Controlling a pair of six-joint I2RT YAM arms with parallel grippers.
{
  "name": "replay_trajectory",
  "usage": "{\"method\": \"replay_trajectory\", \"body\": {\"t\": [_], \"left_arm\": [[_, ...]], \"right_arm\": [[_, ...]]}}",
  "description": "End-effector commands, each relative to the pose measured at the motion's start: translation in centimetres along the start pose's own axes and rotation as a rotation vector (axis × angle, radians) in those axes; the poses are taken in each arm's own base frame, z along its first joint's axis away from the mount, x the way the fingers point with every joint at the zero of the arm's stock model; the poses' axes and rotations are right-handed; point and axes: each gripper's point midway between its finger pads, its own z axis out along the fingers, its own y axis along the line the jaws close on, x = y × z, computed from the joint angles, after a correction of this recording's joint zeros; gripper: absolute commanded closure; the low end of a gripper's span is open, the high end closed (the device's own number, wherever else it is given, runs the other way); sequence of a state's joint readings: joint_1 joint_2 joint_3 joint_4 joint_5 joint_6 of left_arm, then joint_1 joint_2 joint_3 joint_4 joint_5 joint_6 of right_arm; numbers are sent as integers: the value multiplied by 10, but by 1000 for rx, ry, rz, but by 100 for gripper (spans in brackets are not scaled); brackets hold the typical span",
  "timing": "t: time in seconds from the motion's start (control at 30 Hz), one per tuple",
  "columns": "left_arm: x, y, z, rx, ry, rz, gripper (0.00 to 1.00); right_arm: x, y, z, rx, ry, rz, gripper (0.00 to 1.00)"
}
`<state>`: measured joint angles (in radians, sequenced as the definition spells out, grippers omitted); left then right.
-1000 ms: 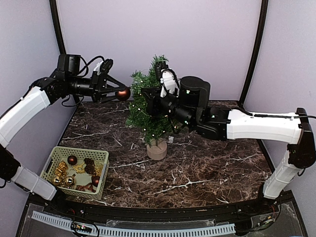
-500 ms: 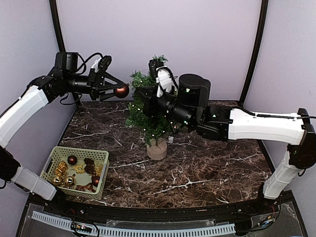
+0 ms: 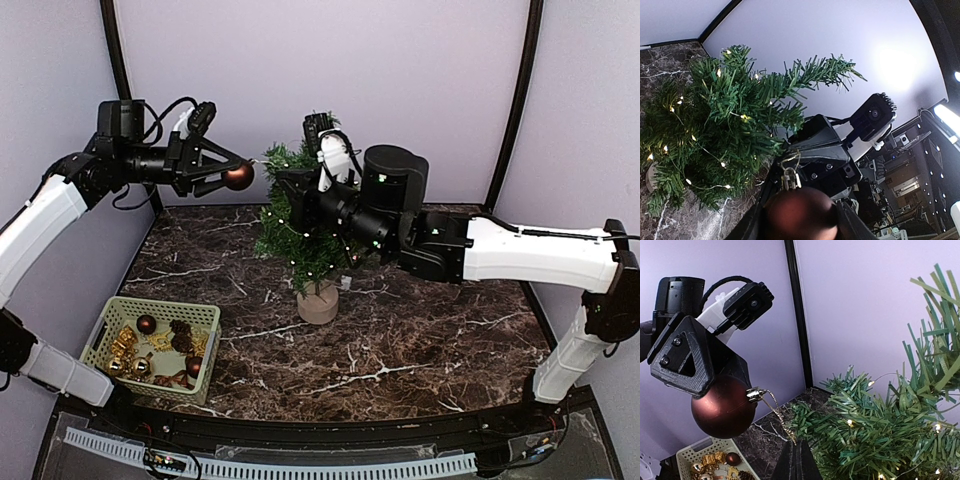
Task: Decorate the small christmas tree
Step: Wrap the ornament ball around the branch.
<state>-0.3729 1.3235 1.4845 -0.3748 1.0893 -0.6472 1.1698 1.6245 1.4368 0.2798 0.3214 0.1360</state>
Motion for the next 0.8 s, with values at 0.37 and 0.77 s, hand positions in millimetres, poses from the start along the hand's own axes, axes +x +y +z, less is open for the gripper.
{"method": "replay_trajectory", "body": {"t": [0.37, 0.77], "left_arm": [[-3, -4, -3, 19, -9, 14, 61], [-7, -17, -6, 45, -23, 78, 61]], "right_arm": [[-22, -1, -1, 32, -39, 24, 100], [-41, 9, -3, -20, -78, 27, 100]]}}
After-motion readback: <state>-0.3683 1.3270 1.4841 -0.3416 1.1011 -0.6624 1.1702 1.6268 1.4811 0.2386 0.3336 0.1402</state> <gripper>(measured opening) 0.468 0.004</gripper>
